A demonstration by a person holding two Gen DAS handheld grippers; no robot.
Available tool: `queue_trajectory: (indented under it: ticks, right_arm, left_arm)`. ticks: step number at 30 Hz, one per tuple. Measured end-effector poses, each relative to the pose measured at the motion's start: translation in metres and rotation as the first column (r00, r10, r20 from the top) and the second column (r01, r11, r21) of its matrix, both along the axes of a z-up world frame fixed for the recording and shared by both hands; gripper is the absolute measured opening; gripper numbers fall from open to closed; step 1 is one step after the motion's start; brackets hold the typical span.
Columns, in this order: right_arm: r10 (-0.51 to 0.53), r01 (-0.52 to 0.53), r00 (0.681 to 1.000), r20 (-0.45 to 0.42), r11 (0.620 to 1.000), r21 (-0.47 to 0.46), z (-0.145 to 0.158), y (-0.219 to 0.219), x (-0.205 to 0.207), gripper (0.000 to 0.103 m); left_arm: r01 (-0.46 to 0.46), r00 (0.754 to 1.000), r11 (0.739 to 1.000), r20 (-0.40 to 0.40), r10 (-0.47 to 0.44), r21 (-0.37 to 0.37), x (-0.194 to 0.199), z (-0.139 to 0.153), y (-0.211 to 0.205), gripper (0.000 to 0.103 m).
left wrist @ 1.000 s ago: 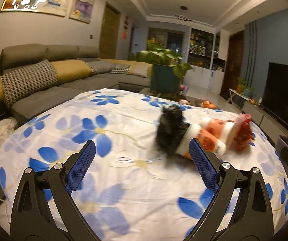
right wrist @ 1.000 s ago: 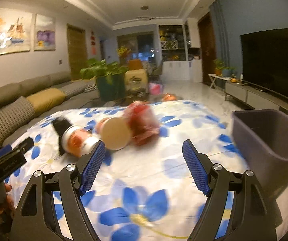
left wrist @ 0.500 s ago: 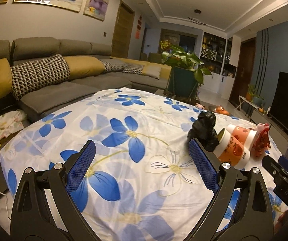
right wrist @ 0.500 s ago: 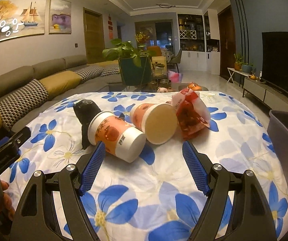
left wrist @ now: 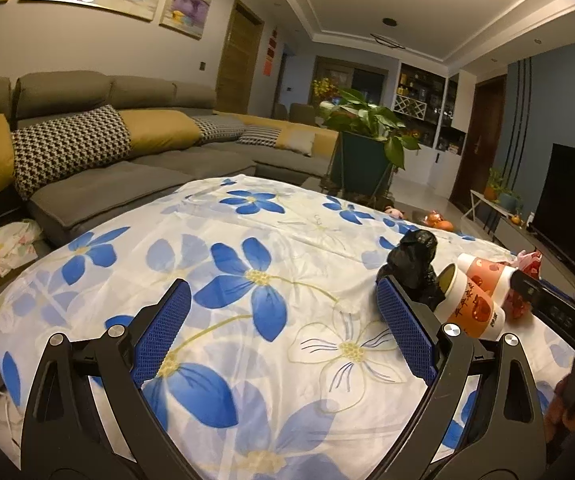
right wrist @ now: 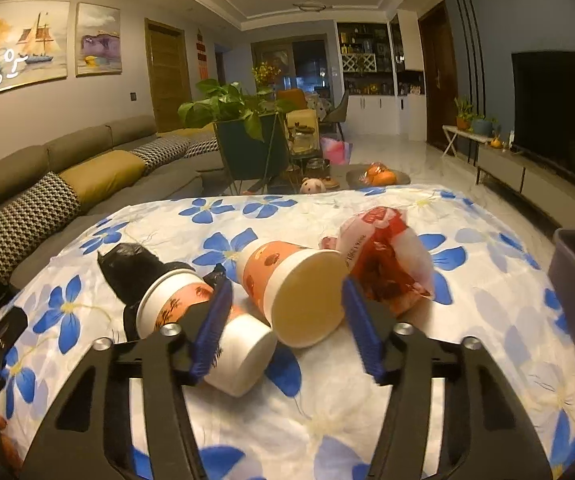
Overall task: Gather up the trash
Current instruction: 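Grasp the black plastic bag with the left tool while the right tool grasps the orange-and-white paper cup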
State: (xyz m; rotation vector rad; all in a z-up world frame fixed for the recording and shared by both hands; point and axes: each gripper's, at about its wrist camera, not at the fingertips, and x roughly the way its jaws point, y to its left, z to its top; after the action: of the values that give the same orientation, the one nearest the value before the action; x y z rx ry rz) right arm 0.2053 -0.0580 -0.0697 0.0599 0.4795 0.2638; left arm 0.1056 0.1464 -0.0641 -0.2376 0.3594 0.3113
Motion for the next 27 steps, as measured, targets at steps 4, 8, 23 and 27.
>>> queue_trajectory:
  ticks: [4, 8, 23, 27]
  right_arm:
    - [0.019, -0.019, 1.0, -0.02, 1.0, 0.009, -0.005, 0.004, 0.009, 0.036]
    - [0.043, -0.043, 0.999, -0.028, 0.999, 0.007, -0.007, 0.006, 0.01, 0.023]
    - [0.082, -0.081, 0.996, -0.036, 0.996, 0.031, -0.008, 0.004, 0.01, 0.006]
    - [0.085, -0.084, 0.995, -0.048, 0.996, 0.036, -0.008, 0.003, 0.013, 0.006]
  left_arm:
    - [0.058, 0.998, 0.998, 0.009, -0.058, -0.004, 0.011, 0.006, -0.006, 0.093]
    - [0.159, 0.987, 0.987, 0.022, -0.159, -0.008, 0.031, 0.014, -0.016, 0.093]
    - [0.404, 0.911, 0.908, -0.045, -0.411, -0.107, 0.106, 0.006, -0.034, 0.043]
    - [0.431, 0.896, 0.891, -0.048, -0.442, -0.144, 0.11, 0.001, -0.031, 0.014]
